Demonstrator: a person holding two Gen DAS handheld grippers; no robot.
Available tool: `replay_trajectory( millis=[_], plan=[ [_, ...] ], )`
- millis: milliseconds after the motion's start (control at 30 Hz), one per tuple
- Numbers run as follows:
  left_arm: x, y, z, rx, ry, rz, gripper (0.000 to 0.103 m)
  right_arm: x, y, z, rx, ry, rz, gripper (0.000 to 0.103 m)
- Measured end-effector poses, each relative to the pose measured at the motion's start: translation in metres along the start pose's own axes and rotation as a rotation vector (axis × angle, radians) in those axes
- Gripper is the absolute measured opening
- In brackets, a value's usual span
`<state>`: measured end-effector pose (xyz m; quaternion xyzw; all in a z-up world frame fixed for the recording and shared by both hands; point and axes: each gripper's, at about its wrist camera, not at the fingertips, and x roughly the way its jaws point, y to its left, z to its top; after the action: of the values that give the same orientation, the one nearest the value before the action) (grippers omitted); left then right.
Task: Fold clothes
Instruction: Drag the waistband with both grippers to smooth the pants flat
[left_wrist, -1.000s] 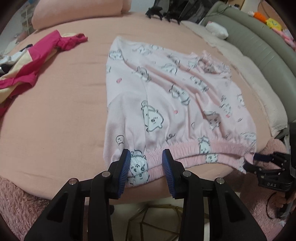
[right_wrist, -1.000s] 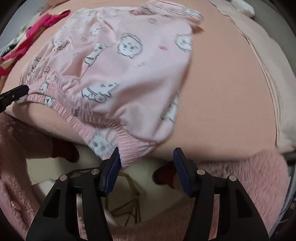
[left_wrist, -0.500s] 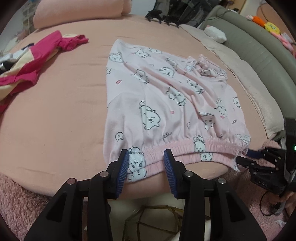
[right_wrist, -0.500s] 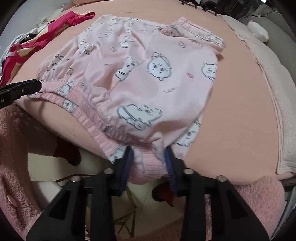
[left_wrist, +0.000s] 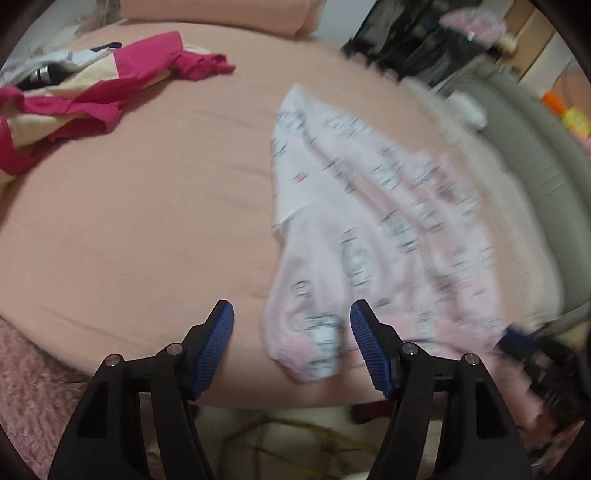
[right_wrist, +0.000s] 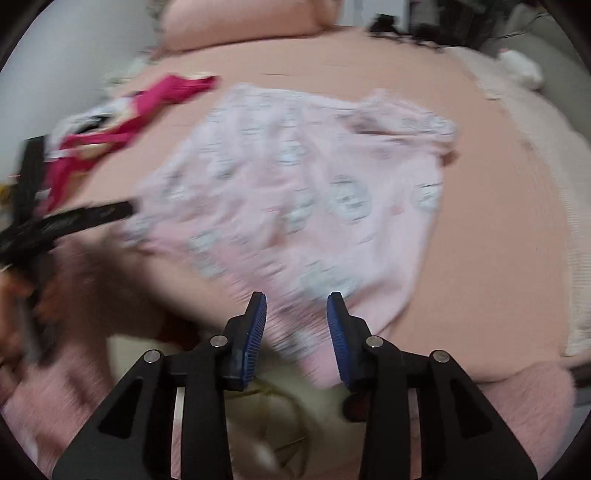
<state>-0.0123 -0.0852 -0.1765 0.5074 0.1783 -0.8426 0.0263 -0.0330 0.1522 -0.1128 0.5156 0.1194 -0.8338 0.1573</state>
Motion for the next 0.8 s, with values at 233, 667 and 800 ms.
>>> replay_trajectory(
  millis=[233, 667, 800],
  plan=[
    [-0.004, -0.003, -0.017, 0.049, 0.048, 0.085, 0.063, 0.01, -0.007, -0.027, -0.004, 0.083, -0.093, 0.033],
    [-0.024, -0.011, -0.004, 0.085, -0.072, -0.076, 0.025, -0.013, -0.039, -0.048, 0.205, -0.025, -0.13, 0.036],
    [-0.004, -0.013, -0.015, 0.12, 0.042, 0.016, 0.024, -0.004, -0.033, -0.055, 0.139, 0.065, -0.12, 0.036]
  ],
)
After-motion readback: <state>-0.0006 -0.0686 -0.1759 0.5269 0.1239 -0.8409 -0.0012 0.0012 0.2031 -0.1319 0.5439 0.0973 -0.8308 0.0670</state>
